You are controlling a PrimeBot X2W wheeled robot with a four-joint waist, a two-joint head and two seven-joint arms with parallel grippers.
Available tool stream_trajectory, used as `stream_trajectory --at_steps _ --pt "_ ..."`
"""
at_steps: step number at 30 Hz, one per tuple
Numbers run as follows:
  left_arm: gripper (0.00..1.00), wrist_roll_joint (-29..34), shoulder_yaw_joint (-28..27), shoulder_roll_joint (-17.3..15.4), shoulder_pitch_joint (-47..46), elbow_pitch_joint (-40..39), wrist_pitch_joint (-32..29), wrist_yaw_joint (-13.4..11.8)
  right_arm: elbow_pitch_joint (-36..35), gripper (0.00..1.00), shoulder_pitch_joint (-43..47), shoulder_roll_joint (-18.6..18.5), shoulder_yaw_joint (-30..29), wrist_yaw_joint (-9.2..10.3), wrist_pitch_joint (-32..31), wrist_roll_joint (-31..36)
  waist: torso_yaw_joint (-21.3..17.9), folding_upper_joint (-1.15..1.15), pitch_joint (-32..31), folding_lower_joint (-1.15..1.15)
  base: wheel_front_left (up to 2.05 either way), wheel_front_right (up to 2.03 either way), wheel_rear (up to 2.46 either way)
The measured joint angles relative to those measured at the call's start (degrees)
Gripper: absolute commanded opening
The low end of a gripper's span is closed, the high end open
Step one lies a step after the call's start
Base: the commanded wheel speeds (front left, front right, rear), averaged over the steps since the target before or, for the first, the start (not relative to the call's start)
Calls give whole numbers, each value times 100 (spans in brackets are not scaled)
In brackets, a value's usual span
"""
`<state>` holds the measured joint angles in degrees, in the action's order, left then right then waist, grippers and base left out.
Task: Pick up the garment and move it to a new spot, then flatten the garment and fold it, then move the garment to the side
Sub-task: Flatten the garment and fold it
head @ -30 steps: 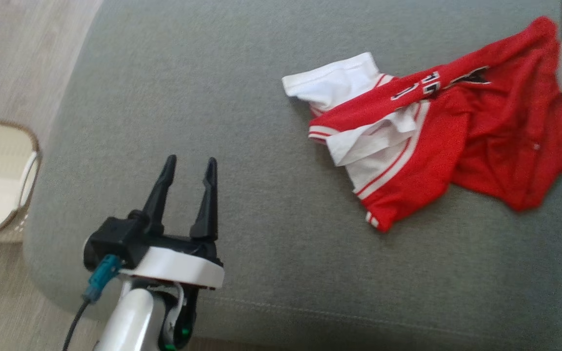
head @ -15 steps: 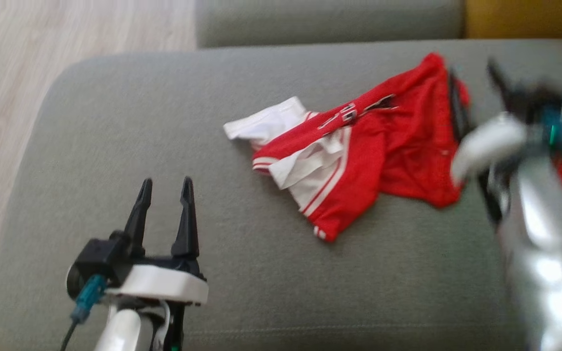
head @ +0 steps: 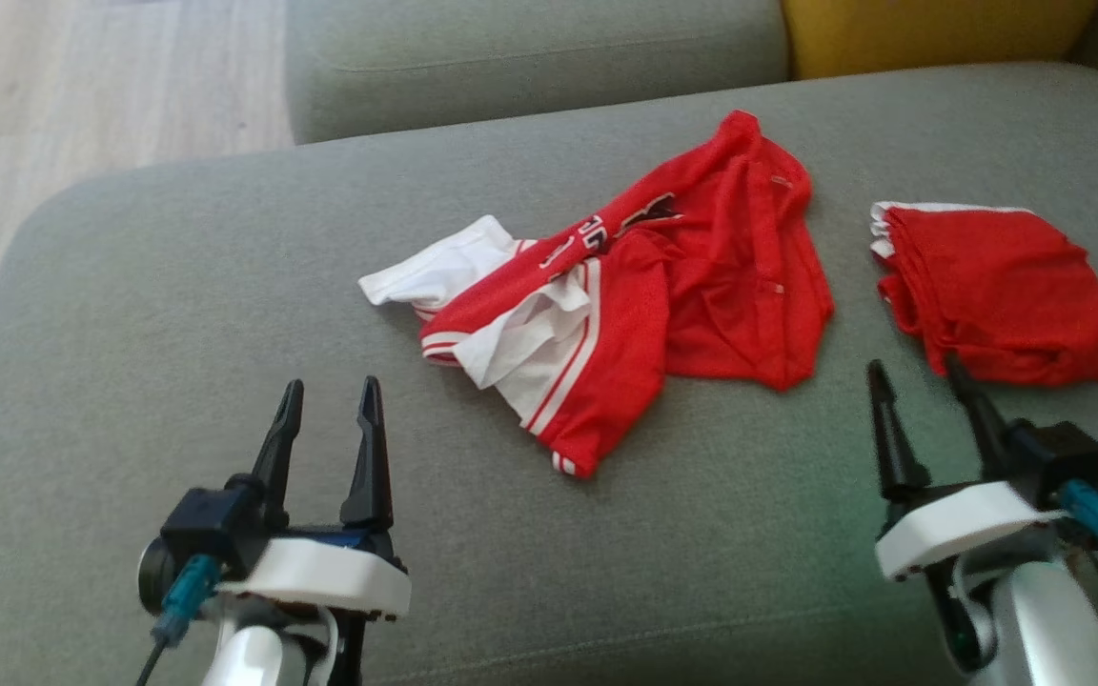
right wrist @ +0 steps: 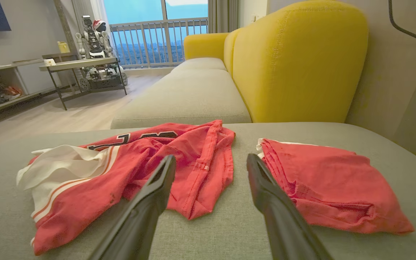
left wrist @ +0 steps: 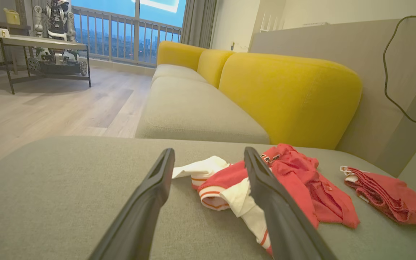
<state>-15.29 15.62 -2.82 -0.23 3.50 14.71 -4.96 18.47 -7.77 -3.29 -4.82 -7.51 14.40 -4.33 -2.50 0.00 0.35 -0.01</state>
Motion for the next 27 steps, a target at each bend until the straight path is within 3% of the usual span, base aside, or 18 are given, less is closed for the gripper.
stream_trajectory --at_steps 3,6,14,20,27 --pt "100 1 -5 0 -5 140 0 -3 -110 100 25 23 213 0 -1 -76 -133 0 45 0 0 0 0" --pt "100 83 109 0 -42 488 0 157 -282 100 12 30 408 0 -3 -154 -275 0 125 0 0 0 0" --pt "100 971 477 -57 -1037 1991 -1 235 -639 100 -46 33 643 0 -27 -425 -732 0 412 1 0 0 0" --pt "100 1595 672 -218 -1640 2692 -1 -119 -659 100 -82 33 694 0 -79 -463 -1028 0 622 1 0 0 0" --pt "100 1878 832 -343 -1887 3034 -1 -399 -571 100 -91 33 690 0 -78 -492 -1223 0 783 2 0 0 0"
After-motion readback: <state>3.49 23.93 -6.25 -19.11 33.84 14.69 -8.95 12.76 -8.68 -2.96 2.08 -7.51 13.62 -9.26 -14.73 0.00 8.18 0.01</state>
